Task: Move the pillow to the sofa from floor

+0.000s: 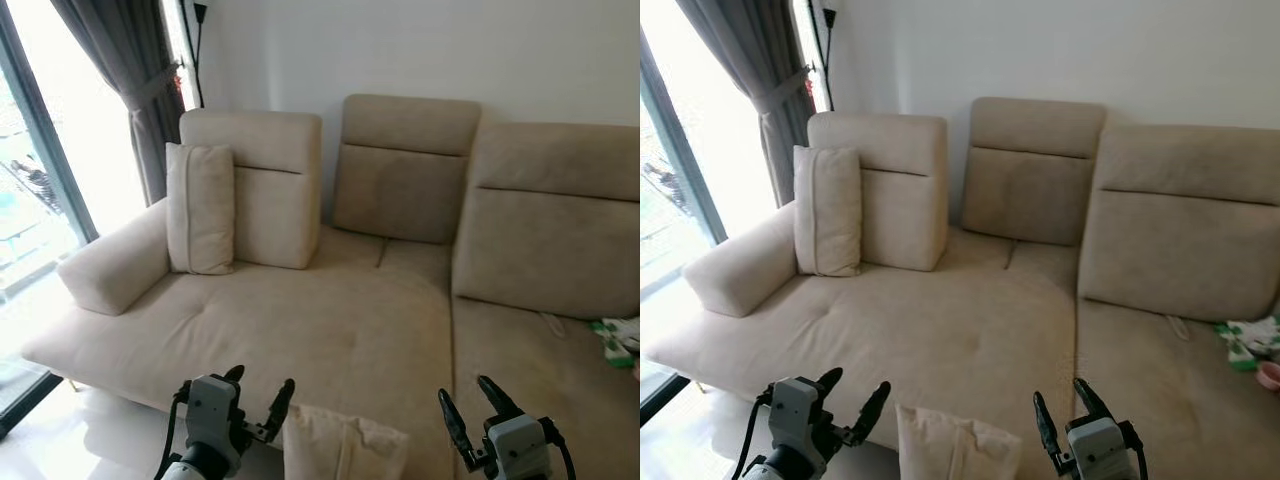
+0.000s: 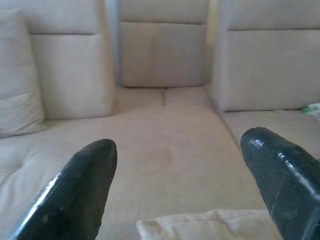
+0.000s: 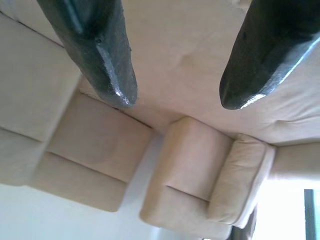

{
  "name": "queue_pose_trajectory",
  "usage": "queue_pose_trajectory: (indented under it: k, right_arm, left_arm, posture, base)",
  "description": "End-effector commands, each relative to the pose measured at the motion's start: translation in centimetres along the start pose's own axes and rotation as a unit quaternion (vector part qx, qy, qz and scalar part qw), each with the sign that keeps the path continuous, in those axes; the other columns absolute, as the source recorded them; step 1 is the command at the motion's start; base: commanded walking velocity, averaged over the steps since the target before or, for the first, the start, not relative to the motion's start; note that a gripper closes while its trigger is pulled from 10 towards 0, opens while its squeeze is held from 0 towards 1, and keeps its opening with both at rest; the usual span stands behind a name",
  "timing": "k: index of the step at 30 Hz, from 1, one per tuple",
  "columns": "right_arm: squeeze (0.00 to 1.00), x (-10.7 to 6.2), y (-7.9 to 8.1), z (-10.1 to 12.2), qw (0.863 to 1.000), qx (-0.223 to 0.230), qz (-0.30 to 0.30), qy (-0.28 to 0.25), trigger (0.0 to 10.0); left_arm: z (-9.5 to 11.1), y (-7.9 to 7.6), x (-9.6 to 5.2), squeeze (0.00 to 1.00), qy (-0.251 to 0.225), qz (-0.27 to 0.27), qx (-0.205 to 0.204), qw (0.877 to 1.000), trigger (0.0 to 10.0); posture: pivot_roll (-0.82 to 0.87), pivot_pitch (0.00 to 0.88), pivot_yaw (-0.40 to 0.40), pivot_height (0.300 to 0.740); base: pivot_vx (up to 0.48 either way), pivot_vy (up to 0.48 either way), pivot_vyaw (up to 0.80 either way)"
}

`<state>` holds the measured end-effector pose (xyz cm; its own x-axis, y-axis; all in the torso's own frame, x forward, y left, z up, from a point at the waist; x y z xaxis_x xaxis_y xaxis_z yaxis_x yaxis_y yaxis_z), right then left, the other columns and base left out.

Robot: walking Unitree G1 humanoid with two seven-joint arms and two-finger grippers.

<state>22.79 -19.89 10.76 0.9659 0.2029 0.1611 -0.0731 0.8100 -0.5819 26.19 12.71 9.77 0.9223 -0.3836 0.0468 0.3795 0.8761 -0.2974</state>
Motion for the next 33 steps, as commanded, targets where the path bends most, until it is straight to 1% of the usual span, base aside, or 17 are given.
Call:
queue_pose_trajectory:
  k: [1, 8, 23, 28, 30, 33]
  right_arm:
    - [0.00, 0.1, 0.4, -0.1, 1.000, 0.002, 0.005, 0.006, 10.0]
    - [0.00, 0.2, 0.4, -0.2, 1.000, 0.002, 0.004, 0.006, 10.0]
    - [0.00, 0.6, 0.4, -0.3, 1.000, -0.002, 0.004, 0.006, 10.0]
    - [0.00, 0.6, 1.0, -0.8, 1.000, 0.013, 0.020, 0.018, 10.0]
    - [0.00, 0.7, 1.6, -0.9, 0.999, 0.019, 0.038, 0.020, 10.0]
    - [0.00, 0.9, 1.8, -1.0, 0.999, 0.021, 0.040, 0.020, 10.0]
  left_arm:
    - [-0.2, 0.3, -0.1, 0.00, 0.005, 0.003, 0.006, 1.000, 10.0]
    - [-0.2, 0.2, 0.0, 0.00, 0.005, 0.002, 0.006, 1.000, 10.0]
    - [-0.3, 0.3, 0.2, 0.00, 0.004, 0.003, 0.002, 1.000, 10.0]
    - [-0.3, 0.5, 0.3, 0.00, 0.009, 0.002, 0.011, 1.000, 10.0]
    - [-0.6, 0.8, 0.7, 0.00, 0.023, -0.006, 0.026, 0.999, 10.0]
    - [-0.6, 1.0, 1.1, 0.00, 0.029, -0.009, 0.026, 0.999, 10.0]
  posture:
    - [0.13, 0.000, 0.039, 0.740]
    - [0.13, 0.000, 0.042, 0.740]
    - [0.13, 0.000, 0.041, 0.740]
    - [0.13, 0.000, 0.044, 0.740]
    - [0.13, 0.000, 0.046, 0.731]
    - [0.13, 0.000, 0.045, 0.721]
  base:
    - [0.311, 0.000, 0.00]
    - [0.297, 0.000, 0.00]
    - [0.000, 0.000, 0.00]
    - [0.000, 0.000, 0.00]
    - [0.000, 0.000, 0.00]
    - [0.000, 0.000, 0.00]
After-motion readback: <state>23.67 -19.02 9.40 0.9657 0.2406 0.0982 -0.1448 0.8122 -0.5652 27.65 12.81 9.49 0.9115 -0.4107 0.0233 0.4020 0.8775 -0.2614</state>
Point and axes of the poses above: a point about 5 cm out from each wrist's last joint towards the gripper, its own x axis pointing out of the wrist towards the gripper, its own z axis along the axis of the wrist's last joint, y = z × x, the point moved 2 cm from there along x, pointing out of the wrist towards the gripper, and after that the axes turned 15 degrees about -x, right-handed, at the moved point
